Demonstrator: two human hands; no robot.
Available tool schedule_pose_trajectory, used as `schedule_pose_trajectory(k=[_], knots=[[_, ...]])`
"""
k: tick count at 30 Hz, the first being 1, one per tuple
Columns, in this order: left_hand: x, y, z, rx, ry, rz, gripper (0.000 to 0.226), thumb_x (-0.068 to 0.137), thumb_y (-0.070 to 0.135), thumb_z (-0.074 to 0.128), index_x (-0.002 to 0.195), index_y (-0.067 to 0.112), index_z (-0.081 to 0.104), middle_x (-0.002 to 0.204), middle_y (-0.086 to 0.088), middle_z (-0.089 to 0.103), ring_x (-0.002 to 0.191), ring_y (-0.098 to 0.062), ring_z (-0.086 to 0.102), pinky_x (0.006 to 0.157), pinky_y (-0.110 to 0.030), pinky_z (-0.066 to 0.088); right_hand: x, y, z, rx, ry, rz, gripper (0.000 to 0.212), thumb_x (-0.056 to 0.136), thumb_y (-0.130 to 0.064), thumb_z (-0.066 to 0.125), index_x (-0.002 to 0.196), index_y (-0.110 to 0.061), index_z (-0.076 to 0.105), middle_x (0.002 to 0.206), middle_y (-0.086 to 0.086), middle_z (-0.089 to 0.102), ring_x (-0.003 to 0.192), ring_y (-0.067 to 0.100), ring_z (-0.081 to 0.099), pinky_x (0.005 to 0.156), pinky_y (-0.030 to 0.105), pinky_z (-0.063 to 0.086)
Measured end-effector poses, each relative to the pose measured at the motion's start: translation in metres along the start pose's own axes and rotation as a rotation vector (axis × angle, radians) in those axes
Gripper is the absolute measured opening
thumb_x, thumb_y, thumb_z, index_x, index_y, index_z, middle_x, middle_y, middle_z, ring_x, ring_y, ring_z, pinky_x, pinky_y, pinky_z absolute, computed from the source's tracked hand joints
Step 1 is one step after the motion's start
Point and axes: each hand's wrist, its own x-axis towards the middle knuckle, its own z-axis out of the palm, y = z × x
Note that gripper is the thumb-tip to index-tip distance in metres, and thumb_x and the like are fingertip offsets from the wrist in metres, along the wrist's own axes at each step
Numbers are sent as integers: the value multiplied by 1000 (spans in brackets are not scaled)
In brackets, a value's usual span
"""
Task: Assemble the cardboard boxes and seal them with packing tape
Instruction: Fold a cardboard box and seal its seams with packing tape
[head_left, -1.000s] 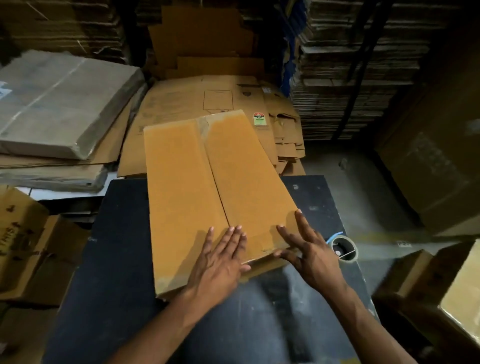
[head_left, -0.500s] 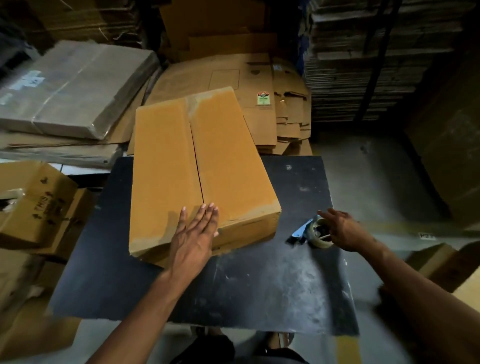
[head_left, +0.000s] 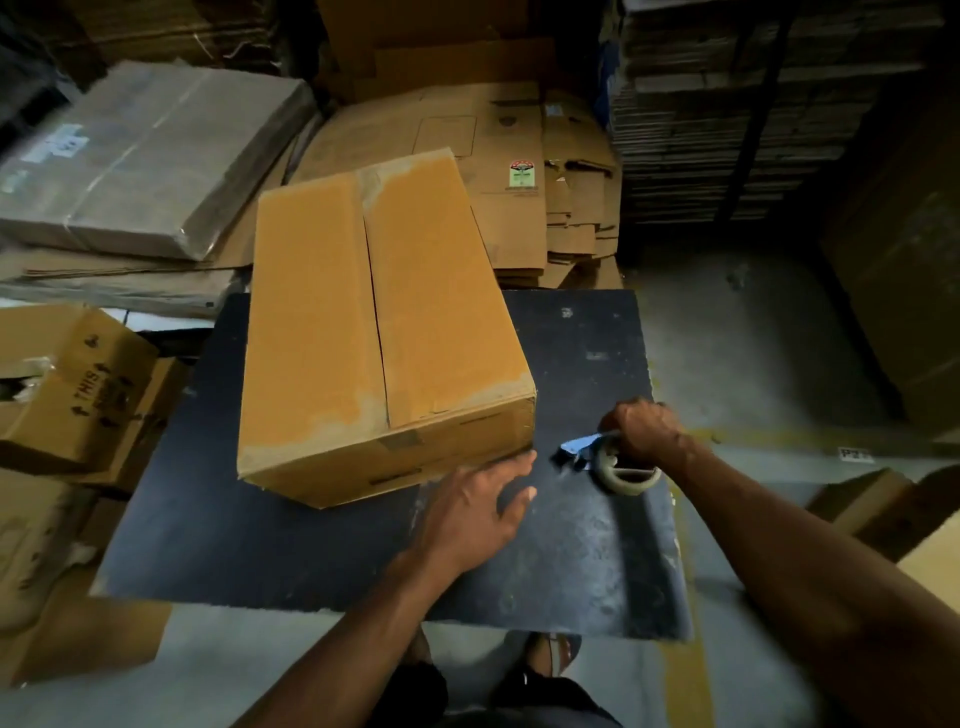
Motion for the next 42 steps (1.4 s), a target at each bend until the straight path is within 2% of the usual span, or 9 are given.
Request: schedule_pose_trajectory(k=[5,10,13,19,23,29,36,39,42], knots=[[-10,-7,23,-370,-210,-402,34,98,33,70,130,21,71,119,7,76,104,-6,72,83,-12,52,-47,-4,36,255,38,99,25,89,-37,70,108,-20,71,107,11,71,93,31,69,75,36,54],[-34,-17,33,-794,-319,-788,47,101,58,53,118,17,71,105,3,79,99,-20,75,88,-39,57,-110,-27,42,447,186,73,27,88,-35,76,110,-20,67,104,5,70,93,30,67,71,31,43],[-32,-14,25,-967,-341,-889,68,97,74,39,117,17,71,106,0,80,106,-27,73,98,-47,53,-137,-59,23,459,240,47,25,91,-35,73,109,-25,59,91,3,72,81,29,68,65,37,50],[-17,-6,-28,-1245,-223,-898,96,78,88,39,121,9,69,112,-13,77,101,-31,73,79,-44,61,-165,-119,-26,201,492,-56,29,87,-34,70,107,-29,49,88,0,64,64,30,61,50,41,50],[-19,-17,-62,-1317,-191,-826,80,91,79,42,123,10,69,111,-15,77,105,-31,74,92,-48,56,-171,-152,-61,111,556,-155,48,81,-46,73,120,-27,53,101,2,61,80,27,62,59,42,54],[-39,-38,-106,-1479,-134,-827,60,98,63,52,123,13,71,115,-13,77,108,-34,74,84,-41,55,-164,-189,-99,235,502,-272,66,83,-64,68,137,-33,47,120,-3,50,89,22,60,69,45,57],[-70,-66,-156,-1705,160,-871,24,97,34,63,103,14,74,91,-8,74,76,-23,70,68,-35,49,-139,-252,-144,447,448,-531,81,77,-65,80,146,-41,44,128,-14,49,108,10,58,83,40,56],[-81,-83,-178,-1626,327,-829,21,100,13,53,90,14,71,76,-5,72,63,-16,68,59,-31,46,-122,-286,-163,466,431,-646,80,78,-61,81,146,-41,46,126,-13,49,110,10,57,86,39,54],[-97,-107,-200,-1323,486,-782,22,104,11,54,93,13,74,81,-7,78,68,-19,74,66,-38,56,-108,-315,-178,342,403,-729,76,82,-55,81,148,-44,45,128,-12,45,106,13,58,81,41,55]])
